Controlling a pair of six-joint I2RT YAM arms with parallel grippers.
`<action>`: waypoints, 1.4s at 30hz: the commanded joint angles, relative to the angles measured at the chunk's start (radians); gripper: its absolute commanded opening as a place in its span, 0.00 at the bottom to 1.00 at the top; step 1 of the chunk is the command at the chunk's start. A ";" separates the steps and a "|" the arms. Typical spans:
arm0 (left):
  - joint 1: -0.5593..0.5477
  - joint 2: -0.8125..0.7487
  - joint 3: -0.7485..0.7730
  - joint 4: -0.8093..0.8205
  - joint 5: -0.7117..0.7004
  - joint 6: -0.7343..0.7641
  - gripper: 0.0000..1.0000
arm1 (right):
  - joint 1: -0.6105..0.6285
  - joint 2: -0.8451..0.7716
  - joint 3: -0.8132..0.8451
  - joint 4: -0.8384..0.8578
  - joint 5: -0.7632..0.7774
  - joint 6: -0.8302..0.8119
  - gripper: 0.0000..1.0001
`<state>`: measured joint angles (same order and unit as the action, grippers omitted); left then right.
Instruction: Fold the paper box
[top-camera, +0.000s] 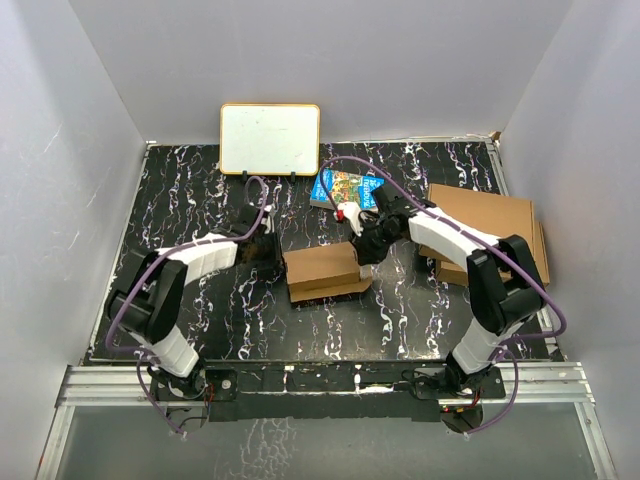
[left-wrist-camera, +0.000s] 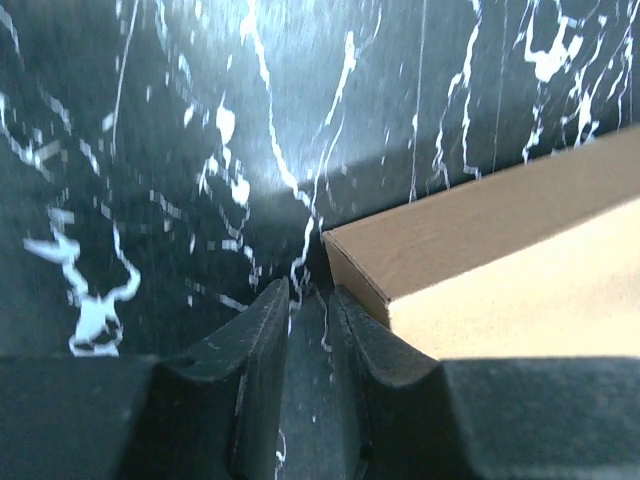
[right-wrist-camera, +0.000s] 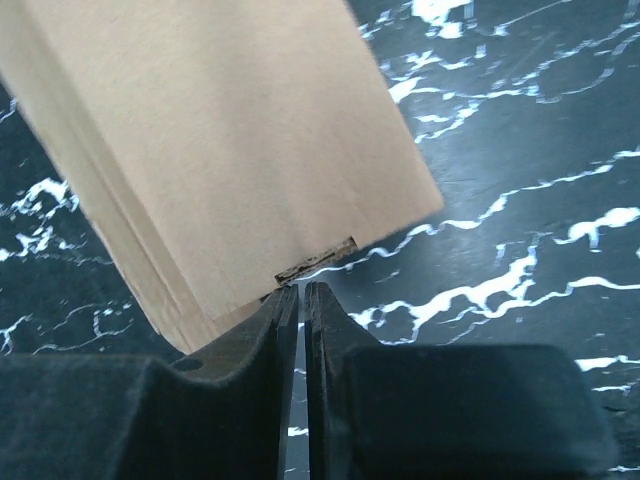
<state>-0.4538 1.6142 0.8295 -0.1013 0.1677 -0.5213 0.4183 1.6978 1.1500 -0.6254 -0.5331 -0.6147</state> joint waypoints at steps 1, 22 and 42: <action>-0.002 0.072 0.119 -0.006 0.034 0.062 0.23 | 0.048 -0.070 -0.041 -0.027 -0.079 -0.052 0.15; 0.062 0.310 0.617 -0.292 -0.024 0.304 0.38 | 0.097 -0.263 -0.158 -0.108 -0.170 -0.237 0.40; 0.007 -0.518 -0.213 0.199 0.205 -0.201 0.31 | -0.039 -0.079 -0.025 0.255 0.031 0.165 0.30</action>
<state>-0.4023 1.1179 0.6674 -0.0036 0.3004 -0.5652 0.3870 1.5951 1.1057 -0.4488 -0.6209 -0.5064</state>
